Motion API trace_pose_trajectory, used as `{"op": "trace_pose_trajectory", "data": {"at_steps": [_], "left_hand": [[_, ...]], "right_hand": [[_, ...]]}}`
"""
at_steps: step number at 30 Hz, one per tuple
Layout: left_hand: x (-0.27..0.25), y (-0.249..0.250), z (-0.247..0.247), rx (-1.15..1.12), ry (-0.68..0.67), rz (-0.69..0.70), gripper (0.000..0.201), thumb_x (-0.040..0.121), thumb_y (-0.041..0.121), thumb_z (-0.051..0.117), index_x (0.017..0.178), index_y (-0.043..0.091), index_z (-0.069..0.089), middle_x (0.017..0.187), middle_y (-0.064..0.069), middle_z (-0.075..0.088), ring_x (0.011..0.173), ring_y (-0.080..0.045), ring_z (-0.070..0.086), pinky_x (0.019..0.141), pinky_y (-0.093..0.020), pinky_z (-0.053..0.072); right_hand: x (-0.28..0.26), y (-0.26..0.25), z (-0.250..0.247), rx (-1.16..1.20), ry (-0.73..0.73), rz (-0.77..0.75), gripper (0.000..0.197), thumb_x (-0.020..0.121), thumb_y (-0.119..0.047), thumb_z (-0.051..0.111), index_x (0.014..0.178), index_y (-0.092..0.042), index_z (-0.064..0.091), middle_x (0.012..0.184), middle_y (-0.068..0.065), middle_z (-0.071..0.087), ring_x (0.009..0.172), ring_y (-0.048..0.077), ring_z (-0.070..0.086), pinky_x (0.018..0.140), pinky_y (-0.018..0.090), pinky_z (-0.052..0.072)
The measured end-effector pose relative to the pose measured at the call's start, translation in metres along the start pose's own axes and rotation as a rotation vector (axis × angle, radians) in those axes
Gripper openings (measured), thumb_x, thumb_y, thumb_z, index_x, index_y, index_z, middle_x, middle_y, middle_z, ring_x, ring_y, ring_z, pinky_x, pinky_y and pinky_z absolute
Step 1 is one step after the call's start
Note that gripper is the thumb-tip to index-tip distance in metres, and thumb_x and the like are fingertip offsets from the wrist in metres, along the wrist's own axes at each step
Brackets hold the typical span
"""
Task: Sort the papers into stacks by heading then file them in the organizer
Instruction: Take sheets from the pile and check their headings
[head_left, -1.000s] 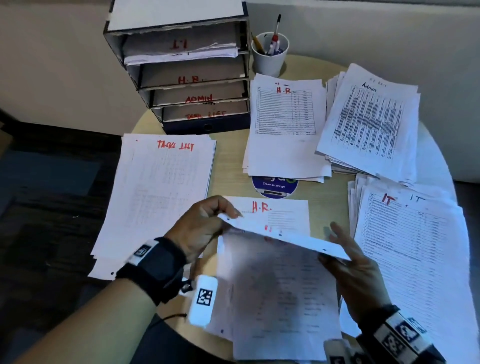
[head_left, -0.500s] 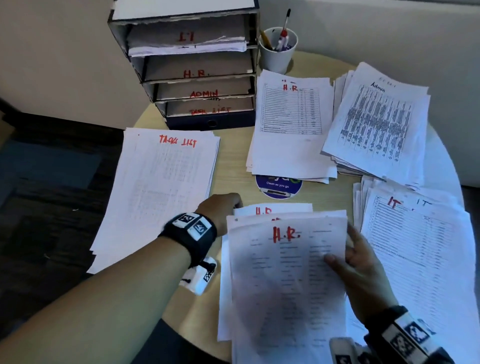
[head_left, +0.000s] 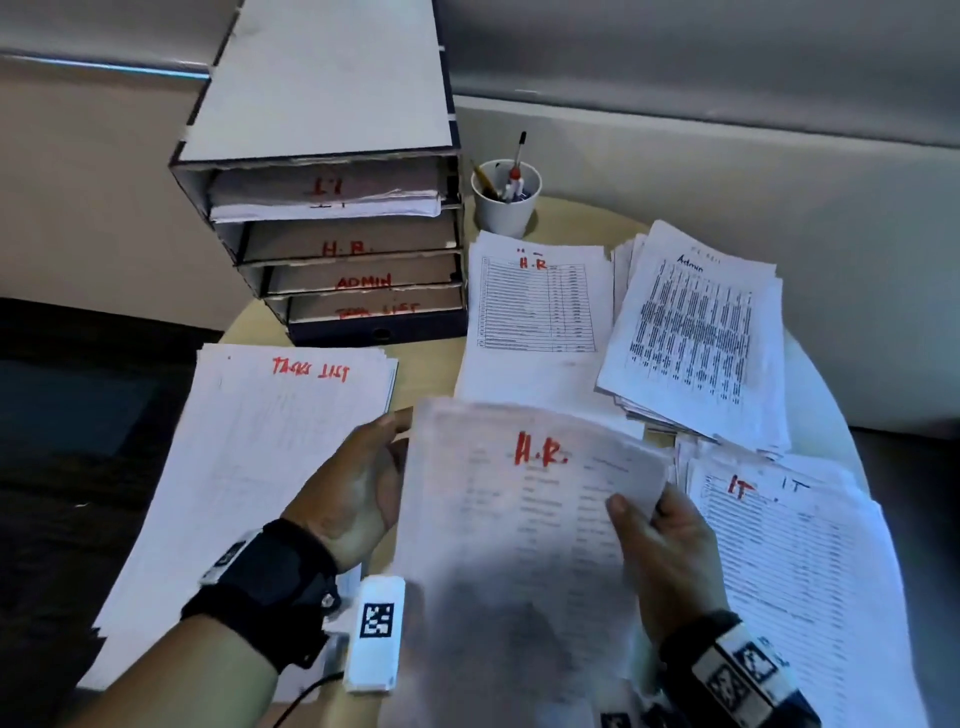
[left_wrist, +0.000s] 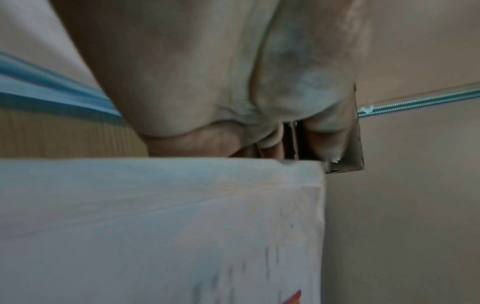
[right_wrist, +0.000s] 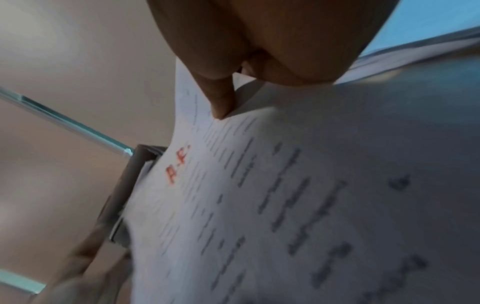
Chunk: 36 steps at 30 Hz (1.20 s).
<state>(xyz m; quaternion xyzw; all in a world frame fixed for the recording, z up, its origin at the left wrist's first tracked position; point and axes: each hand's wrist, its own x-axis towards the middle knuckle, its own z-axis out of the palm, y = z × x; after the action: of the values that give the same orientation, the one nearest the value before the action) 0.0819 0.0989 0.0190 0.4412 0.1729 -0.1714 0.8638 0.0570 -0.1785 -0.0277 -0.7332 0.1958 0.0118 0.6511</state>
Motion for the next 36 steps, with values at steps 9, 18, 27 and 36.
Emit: {"op": "trace_pose_trajectory", "data": {"at_steps": [9, 18, 27, 36], "left_hand": [[0.015, -0.028, 0.021, 0.525, 0.307, 0.183, 0.025, 0.093, 0.002, 0.063, 0.110, 0.020, 0.067, 0.101, 0.006, 0.077, 0.091, -0.011, 0.073, 0.084, -0.027, 0.058], [0.044, 0.000, 0.017, 0.588, 0.284, 0.266, 0.031, 0.094, 0.021, 0.063, 0.124, 0.023, 0.057, 0.109, 0.007, 0.067, 0.092, -0.007, 0.065, 0.080, -0.023, 0.051], [-0.030, -0.083, -0.024, 1.894, -0.173, -0.101, 0.091, 0.087, 0.031, 0.068, 0.157, 0.032, 0.010, 0.165, 0.002, -0.013, 0.153, -0.024, -0.009, 0.124, -0.046, 0.014], [-0.032, -0.088, -0.021, 2.013, -0.202, -0.169, 0.089, 0.089, 0.032, 0.063, 0.156, 0.024, 0.005, 0.163, -0.009, -0.019, 0.152, -0.032, -0.013, 0.122, -0.050, 0.016]], "right_hand": [[0.025, -0.029, 0.001, 0.001, -0.128, 0.016, 0.038, 0.086, -0.005, 0.070, 0.120, -0.017, 0.057, 0.097, 0.006, 0.076, 0.091, 0.028, 0.073, 0.076, 0.046, 0.059], [0.045, -0.021, 0.001, 0.059, 0.051, 0.256, 0.015, 0.095, -0.011, 0.058, 0.105, -0.010, 0.069, 0.092, 0.009, 0.075, 0.078, 0.029, 0.069, 0.074, 0.052, 0.059], [0.158, -0.042, 0.029, -0.383, 0.007, 0.243, 0.022, 0.082, -0.033, 0.066, 0.076, -0.013, 0.058, 0.087, 0.008, 0.068, 0.092, 0.036, 0.070, 0.084, 0.051, 0.058], [0.075, -0.036, -0.054, -0.752, 0.242, 0.003, 0.032, 0.088, -0.038, 0.065, 0.112, -0.017, 0.066, 0.102, 0.006, 0.067, 0.109, 0.028, 0.059, 0.096, 0.034, 0.042]]}}
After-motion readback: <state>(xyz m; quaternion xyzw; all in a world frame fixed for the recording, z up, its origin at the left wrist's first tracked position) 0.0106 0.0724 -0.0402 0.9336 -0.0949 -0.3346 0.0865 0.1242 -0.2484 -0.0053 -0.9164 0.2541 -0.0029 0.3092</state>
